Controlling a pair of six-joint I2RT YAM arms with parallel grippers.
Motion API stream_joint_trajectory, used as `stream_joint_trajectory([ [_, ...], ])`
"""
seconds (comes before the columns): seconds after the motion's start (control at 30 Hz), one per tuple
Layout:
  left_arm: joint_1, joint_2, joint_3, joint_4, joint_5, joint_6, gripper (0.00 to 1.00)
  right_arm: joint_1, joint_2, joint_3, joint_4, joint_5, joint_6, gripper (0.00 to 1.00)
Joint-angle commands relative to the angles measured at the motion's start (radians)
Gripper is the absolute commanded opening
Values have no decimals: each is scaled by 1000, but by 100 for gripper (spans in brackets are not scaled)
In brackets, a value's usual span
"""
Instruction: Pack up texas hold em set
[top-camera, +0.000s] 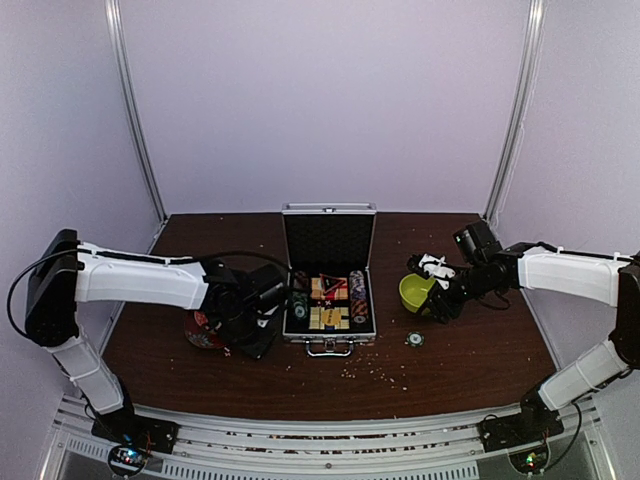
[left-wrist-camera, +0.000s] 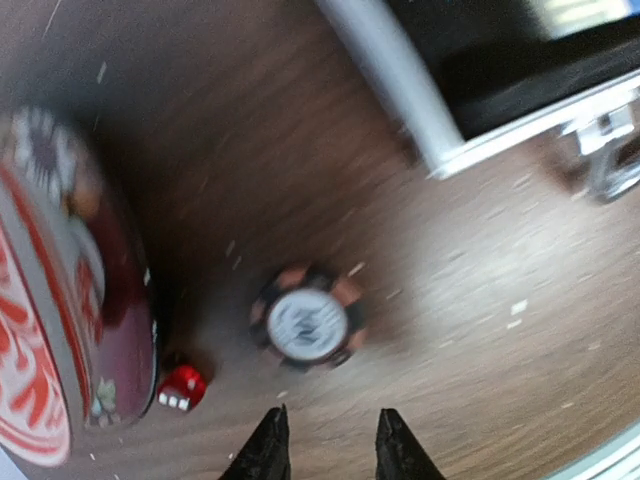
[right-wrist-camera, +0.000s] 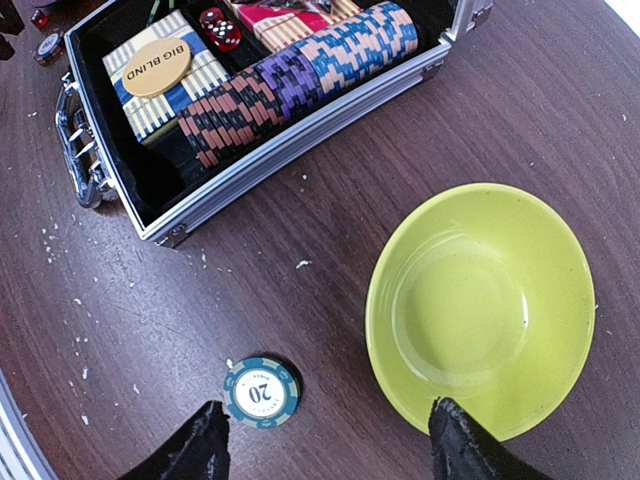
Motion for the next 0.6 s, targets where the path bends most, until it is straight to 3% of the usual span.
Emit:
stream_joint_trajectory([
  [0.0, 7, -78, -103, 8, -68, -158, 32, 9, 7, 15, -4, -5, -9, 69],
  [0.2, 14, -123, -167, 12, -160, -240, 37, 11, 7, 15, -4, -6, -7, 69],
  [0.33, 38, -120, -186, 26, -165, -272, 32, 11, 7, 14, -6, -6, -6, 69],
  [0.57, 45, -119, -215, 59, -173, -339, 38, 10, 12, 14, -6, -6, -6, 69],
])
